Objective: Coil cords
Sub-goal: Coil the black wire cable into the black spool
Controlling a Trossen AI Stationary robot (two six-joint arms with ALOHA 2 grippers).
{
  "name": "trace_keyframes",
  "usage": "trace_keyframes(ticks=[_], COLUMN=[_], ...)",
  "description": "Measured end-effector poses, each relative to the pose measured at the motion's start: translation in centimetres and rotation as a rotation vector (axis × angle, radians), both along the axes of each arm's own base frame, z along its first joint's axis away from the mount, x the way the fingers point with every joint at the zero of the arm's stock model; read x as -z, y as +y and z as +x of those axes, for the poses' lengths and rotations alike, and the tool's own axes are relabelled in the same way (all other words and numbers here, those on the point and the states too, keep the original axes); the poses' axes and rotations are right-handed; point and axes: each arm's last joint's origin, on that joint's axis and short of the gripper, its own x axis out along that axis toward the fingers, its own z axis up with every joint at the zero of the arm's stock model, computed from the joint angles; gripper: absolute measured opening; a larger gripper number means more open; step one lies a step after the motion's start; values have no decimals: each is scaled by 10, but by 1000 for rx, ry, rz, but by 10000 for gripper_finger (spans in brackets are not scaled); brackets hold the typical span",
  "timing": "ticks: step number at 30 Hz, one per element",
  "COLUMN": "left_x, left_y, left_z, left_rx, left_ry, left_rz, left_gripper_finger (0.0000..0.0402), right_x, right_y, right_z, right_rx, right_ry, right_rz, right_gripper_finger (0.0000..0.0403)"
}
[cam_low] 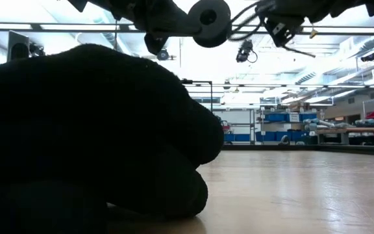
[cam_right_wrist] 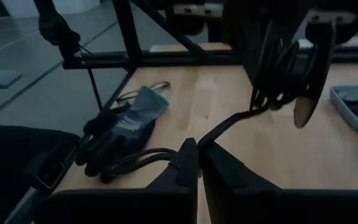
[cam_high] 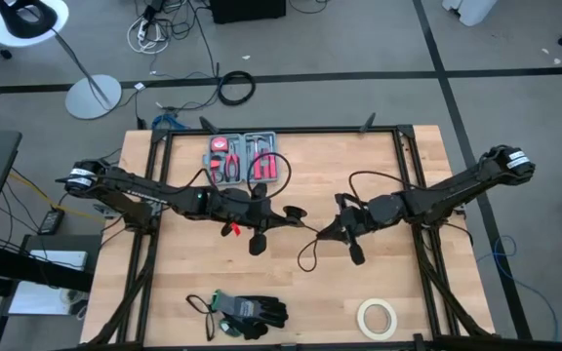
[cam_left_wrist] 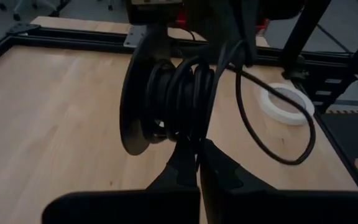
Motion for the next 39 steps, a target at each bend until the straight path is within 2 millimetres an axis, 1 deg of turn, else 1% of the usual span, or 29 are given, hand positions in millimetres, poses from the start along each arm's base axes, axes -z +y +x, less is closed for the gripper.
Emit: trace_keyframes(ticks=[7,10,13,18,22,24,27,31,36,39], left_x=[1,0,1,4,10,13,20,31,45,51], left_y=[-3,-6,-7,-10,-11,-12,-16,-21,-25,-27], left_z=[-1,-1,-2,-3,-6,-8,-6,0,7,11], left_rx=[24,31,25,21,25,21,11,6,7,13], left_ry=[11,9,16,43,110,148,175,186,207,203], left_rz=[-41,-39,-33,-18,-8,-1,11,25,34,28], left_gripper_finger=[0,0,0,0,0,0,0,0,0,0], right_x=[-30,-38,-40,-40,-31,-28,-25,-22,-23,-20], right_y=[-6,-11,-13,-12,-10,-10,-8,-7,-7,-8], right_z=[10,18,26,34,34,33,32,31,31,30], right_rx=[-46,-15,12,1,-26,-13,23,61,73,86], right_ry=[-74,-76,-61,-49,58,99,138,159,159,196], right_rz=[34,105,171,209,275,298,324,311,332,348], right_gripper_finger=[7,8,18,48,68,73,76,74,72,72])
